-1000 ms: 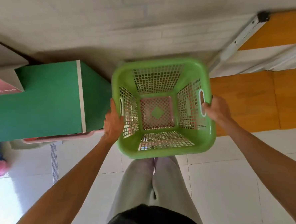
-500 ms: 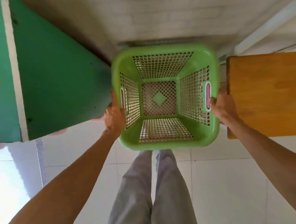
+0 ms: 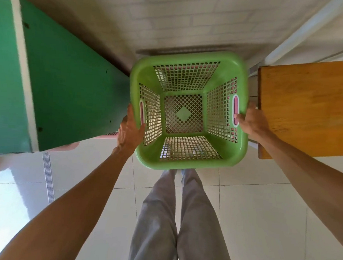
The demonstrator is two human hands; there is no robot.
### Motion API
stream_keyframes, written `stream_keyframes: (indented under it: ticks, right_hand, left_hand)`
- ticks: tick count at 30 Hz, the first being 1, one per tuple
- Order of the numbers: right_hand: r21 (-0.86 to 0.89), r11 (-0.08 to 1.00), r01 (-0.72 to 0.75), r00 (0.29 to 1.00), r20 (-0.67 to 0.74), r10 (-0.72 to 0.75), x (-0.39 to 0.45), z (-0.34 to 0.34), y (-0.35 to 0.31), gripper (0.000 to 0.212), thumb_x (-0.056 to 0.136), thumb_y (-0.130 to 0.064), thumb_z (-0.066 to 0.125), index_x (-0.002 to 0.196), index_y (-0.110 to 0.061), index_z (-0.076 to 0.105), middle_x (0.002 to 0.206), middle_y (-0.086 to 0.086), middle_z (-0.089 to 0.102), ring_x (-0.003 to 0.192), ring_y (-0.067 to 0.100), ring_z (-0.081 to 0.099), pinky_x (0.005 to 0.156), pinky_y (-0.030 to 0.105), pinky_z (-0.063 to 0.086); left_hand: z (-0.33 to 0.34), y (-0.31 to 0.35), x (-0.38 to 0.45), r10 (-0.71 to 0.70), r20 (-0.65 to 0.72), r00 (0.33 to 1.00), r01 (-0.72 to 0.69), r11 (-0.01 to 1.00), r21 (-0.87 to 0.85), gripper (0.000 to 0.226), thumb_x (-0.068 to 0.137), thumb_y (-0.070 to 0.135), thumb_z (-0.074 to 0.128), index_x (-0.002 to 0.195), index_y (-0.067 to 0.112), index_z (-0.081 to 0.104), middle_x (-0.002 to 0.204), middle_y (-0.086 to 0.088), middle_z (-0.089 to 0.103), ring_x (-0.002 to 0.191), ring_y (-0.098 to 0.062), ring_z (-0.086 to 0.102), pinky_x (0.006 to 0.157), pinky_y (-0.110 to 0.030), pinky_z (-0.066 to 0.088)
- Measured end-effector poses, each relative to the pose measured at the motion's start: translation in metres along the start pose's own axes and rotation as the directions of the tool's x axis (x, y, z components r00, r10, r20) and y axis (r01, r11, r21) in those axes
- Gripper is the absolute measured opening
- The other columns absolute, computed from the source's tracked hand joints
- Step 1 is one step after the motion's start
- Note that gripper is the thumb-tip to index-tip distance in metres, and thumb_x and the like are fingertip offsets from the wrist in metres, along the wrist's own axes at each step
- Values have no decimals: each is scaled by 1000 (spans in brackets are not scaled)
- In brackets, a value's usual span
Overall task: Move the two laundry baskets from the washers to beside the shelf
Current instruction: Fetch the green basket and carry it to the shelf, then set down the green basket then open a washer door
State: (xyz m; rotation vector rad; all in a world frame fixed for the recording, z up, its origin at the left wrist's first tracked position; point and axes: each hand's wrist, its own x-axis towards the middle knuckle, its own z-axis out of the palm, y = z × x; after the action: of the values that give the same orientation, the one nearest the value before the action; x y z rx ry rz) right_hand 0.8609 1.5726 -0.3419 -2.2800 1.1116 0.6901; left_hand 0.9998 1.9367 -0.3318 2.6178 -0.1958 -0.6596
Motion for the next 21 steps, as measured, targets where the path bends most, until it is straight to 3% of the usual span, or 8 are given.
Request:
stream_keyframes:
  ticks: [3, 7, 9, 11, 12, 15, 18, 21]
  right_hand:
    - [-23, 995, 92, 995, 51, -91, -32, -33, -14, 51, 96, -35, 56, 134, -7, 37, 72, 3, 53, 45, 15, 49, 36, 23, 38]
    - [-28, 982, 189, 978, 90, -186, -85, -90, -43, 57, 97, -54, 42, 135, -12, 41, 108, 10, 65, 80, 26, 67, 68, 37, 58]
    - [11, 981, 195, 977, 89, -195, -115, -116, -55, 74, 90, -73, 25, 128, -14, 48, 103, 9, 66, 81, 27, 67, 71, 41, 58]
    - [17, 977, 212, 974, 78, -213, -139, -132, -58, 97, 77, -88, 7, 120, -14, 52, 91, 8, 65, 82, 34, 68, 69, 38, 53]
    - [-8, 980, 200, 977, 76, -199, -154, -141, -62, 99, 76, -89, 3, 122, -15, 51, 95, 11, 63, 93, 38, 66, 74, 43, 51]
    - [-64, 989, 135, 989, 63, -131, -201, -166, -71, 91, 82, -80, 1, 131, -19, 46, 129, 18, 56, 124, 41, 50, 103, 59, 38]
    - [-3, 995, 101, 994, 39, -100, -239, -185, -70, 110, 69, -86, -12, 135, -19, 45, 139, 16, 47, 135, 39, 37, 109, 61, 26]
    - [45, 998, 51, 999, -3, -50, -267, -211, -53, 91, 85, -76, 1, 140, -16, 39, 149, 15, 37, 141, 39, 27, 112, 61, 21]
  left_hand:
    - [-38, 18, -21, 46, 36, 998, -47, 999, 14, 76, 90, 34, 67, 152, 12, 29, 121, -25, 63, 98, -41, 66, 78, -53, 58]
    - [-106, 72, -53, 142, 165, 976, -177, 960, 216, 61, 92, 60, 49, 140, 24, 42, 126, -9, 63, 112, -32, 62, 88, -50, 53]
    - [-136, 101, -70, 199, 241, 950, -277, 894, 353, 68, 91, 69, 37, 143, 25, 39, 137, -10, 57, 124, -33, 52, 98, -53, 48]
    - [-162, 128, -83, 243, 287, 926, -350, 839, 418, 76, 91, 73, 26, 145, 22, 40, 145, -14, 49, 134, -36, 41, 107, -57, 39]
    - [-174, 142, -88, 248, 316, 916, -374, 815, 443, 78, 90, 74, 23, 145, 21, 42, 149, -15, 44, 139, -39, 35, 112, -59, 31]
    - [-204, 181, -98, 297, 420, 857, -497, 689, 526, 83, 88, 74, 18, 148, 21, 41, 159, -16, 29, 148, -39, 18, 118, -60, 12]
    - [-221, 222, -97, 361, 495, 790, -607, 573, 550, 86, 86, 76, 14, 153, 23, 32, 162, -14, 23, 150, -38, 14, 119, -60, 10]
    - [-227, 274, -97, 436, 542, 718, -696, 449, 560, 84, 90, 76, 15, 156, 25, 25, 163, -13, 20, 150, -38, 12, 120, -59, 10]
